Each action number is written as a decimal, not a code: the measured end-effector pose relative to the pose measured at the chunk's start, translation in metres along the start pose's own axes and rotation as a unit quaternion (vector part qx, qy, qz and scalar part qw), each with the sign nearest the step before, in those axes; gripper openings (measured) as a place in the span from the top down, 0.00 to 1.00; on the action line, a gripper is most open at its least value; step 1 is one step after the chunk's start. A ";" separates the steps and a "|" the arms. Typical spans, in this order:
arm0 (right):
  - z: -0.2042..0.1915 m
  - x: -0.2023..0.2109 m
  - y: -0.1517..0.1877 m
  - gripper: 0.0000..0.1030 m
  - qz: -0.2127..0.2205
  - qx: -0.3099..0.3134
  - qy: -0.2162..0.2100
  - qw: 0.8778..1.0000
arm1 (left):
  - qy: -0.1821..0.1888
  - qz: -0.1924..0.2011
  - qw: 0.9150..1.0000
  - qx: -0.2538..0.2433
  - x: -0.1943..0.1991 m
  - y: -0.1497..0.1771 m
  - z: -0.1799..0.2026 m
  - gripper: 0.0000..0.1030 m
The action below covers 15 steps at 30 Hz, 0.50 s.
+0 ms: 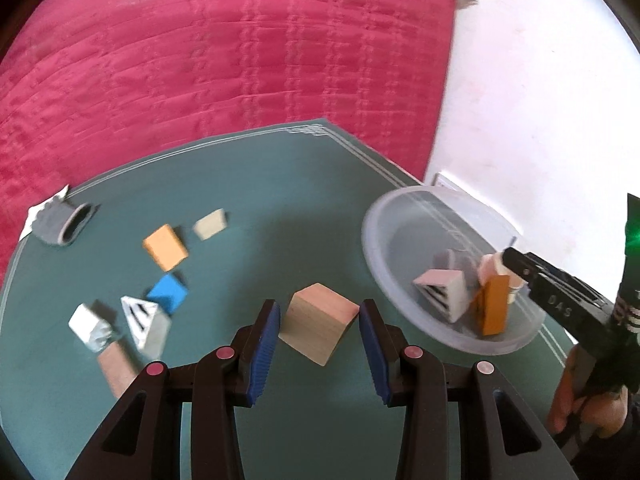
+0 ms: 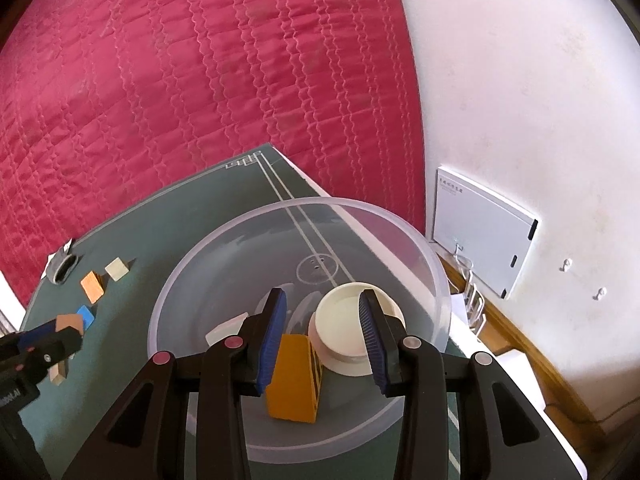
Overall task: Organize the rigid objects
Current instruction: 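Lower the tan wedge into the basin and open the left tool while the right tool lowers the orange triangle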
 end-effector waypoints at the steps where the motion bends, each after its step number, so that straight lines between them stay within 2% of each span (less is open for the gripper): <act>1: 0.001 0.001 0.000 0.62 0.001 -0.001 0.000 1.000 | 0.005 -0.001 1.000 -0.003 -0.002 -0.001 0.005 0.58; 15: 0.002 0.002 -0.002 0.61 0.001 -0.006 -0.001 1.000 | 0.051 -0.013 0.998 -0.031 -0.025 -0.003 0.051 0.58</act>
Point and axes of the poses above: each gripper's, at about its wrist camera, not at the fingertips, and x roughly against the way its jaws point, z to its right, y to its underside, the point moved 8 cm from there along -x, roughly the way its jaws point, and after that the axes turned 13 degrees about z, right-handed, at the moved point
